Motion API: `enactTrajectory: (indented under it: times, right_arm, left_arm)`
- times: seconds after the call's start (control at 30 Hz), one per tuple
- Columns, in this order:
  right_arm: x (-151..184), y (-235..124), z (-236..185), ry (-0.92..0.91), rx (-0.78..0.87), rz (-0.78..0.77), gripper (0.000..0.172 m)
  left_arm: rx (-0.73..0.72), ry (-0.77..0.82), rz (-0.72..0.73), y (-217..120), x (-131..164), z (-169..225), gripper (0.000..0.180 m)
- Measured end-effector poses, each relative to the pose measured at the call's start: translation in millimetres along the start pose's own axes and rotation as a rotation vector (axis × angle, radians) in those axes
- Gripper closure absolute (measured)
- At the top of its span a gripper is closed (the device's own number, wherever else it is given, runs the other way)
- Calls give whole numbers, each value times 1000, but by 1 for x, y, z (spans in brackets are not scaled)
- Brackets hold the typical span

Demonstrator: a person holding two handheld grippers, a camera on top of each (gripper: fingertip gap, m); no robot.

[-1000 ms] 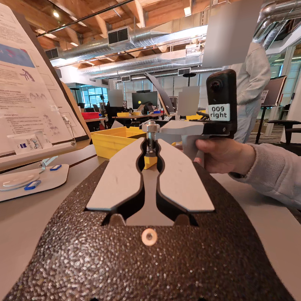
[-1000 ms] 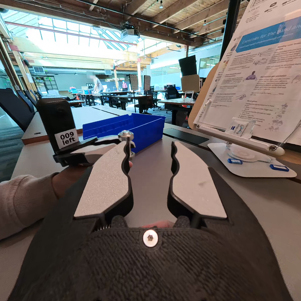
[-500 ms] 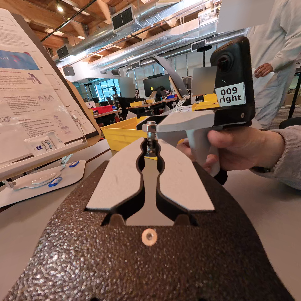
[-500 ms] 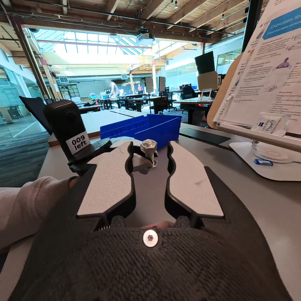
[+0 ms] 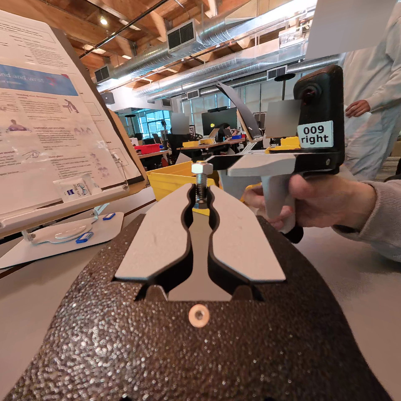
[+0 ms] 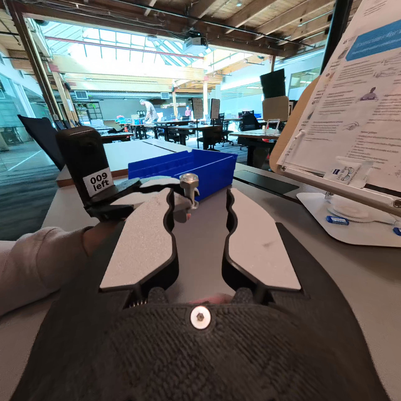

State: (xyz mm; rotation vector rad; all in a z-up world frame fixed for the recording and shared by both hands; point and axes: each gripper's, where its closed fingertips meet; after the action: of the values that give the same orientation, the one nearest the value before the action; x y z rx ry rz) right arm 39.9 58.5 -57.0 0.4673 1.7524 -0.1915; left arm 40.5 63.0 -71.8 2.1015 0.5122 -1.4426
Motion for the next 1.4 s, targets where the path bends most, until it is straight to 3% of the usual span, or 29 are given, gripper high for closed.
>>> enactTrajectory:
  times: [0.03, 0.27, 0.4, 0.47, 0.53, 0.6, 0.7, 0.87, 0.93, 1.0, 1.07, 1.13, 1.23, 1.4]
  right_arm:
    - [1, 3, -3, 8, 4, 12, 126]
    - [-1, 4, -2, 95, 14, 46, 131]
    - [2, 0, 10, 146, 17, 10, 119]
    - [0, -2, 14, 151, 13, 6, 114]
    - [-1, -7, 25, 146, 64, 10, 129]
    - [-3, -12, 37, 142, 120, 18, 121]
    - [-12, -9, 13, 167, -18, 52, 121]
    - [-6, 1, -3, 179, -41, 55, 122]
    - [-1, 2, 3, 160, 1, 41, 123]
    - [-2, -1, 12, 155, 28, 36, 111]
    - [-6, -9, 31, 170, 102, 51, 128]
    - [-14, -19, 46, 209, 122, 95, 119]
    - [-22, -17, 18, 241, -53, 92, 119]
    - [-11, 0, -5, 194, -30, 71, 116]
  left_arm:
    - [11, 3, -3, 1, 1, 3, 172]
    - [55, 24, 0, 7, 0, 19, 172]
    - [34, 3, -19, 6, 3, 13, 172]
    - [15, -36, 10, 4, -1, 7, 172]
    - [9, -93, 69, 0, -8, 2, 172]
    - [2, -123, 85, -2, -9, -1, 172]
    - [8, -94, 56, 0, -6, 2, 172]
    - [34, -44, 27, 6, -4, 13, 172]
    - [29, -30, 17, 6, -4, 13, 172]
    - [-1, -36, 22, 3, -5, 7, 172]
    - [-13, -72, 67, -1, -10, 0, 172]
    - [-22, -97, 74, -3, -10, -4, 172]
    - [-8, -71, 47, 0, -7, 2, 172]
    - [23, 3, 14, 8, -5, 18, 172]
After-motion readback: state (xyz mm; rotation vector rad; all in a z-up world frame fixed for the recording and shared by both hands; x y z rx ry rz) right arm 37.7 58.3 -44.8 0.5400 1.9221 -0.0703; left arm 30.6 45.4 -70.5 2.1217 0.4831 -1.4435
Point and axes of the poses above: each gripper's, where its closed fingertips meet, y out along the fingers, x out of its underside, z = x × y across the jaws, and after that the axes turned 11 degrees about y, right-handed
